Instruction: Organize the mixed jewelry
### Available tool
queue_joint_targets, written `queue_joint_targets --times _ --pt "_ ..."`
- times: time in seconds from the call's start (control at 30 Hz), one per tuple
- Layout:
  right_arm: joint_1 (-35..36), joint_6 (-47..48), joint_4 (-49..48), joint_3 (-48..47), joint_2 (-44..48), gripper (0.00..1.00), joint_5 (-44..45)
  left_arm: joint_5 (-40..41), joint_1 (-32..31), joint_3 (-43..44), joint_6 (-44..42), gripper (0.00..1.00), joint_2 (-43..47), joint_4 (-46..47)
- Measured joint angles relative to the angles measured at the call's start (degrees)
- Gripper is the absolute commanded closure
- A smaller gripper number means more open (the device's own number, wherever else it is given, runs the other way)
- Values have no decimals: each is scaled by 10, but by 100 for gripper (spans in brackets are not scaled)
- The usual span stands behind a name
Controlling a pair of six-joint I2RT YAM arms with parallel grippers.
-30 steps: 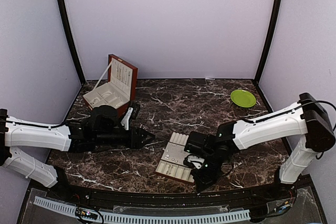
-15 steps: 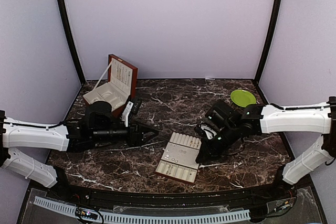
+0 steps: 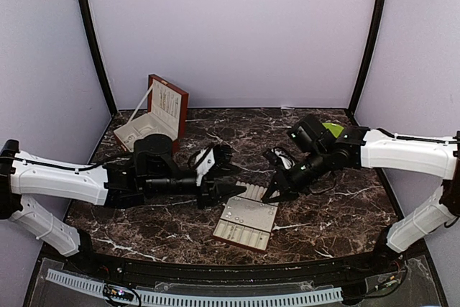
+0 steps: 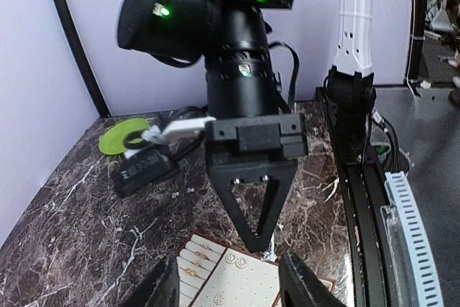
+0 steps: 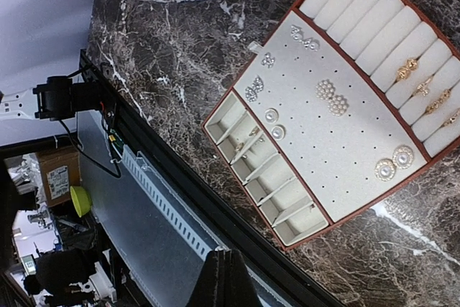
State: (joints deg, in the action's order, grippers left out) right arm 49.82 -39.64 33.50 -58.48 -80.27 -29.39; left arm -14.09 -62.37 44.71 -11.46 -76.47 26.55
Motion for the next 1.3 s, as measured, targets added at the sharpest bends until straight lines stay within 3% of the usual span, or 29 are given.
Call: queue_joint_targets --times 0.4,0.63,1.0,1.3 --pt "-8 3 11 -9 -3 100 -24 17 -34 40 -140 60 -102 -45" --pt "-8 2 10 -9 -3 100 -35 35 -51 78 -166 72 -132 -59" --pt "-8 0 10 -9 3 100 -38 63 -64 88 -181 66 -149 -81" --pt "-8 -3 8 -9 8 100 -38 85 -64 93 -183 73 -177 -88"
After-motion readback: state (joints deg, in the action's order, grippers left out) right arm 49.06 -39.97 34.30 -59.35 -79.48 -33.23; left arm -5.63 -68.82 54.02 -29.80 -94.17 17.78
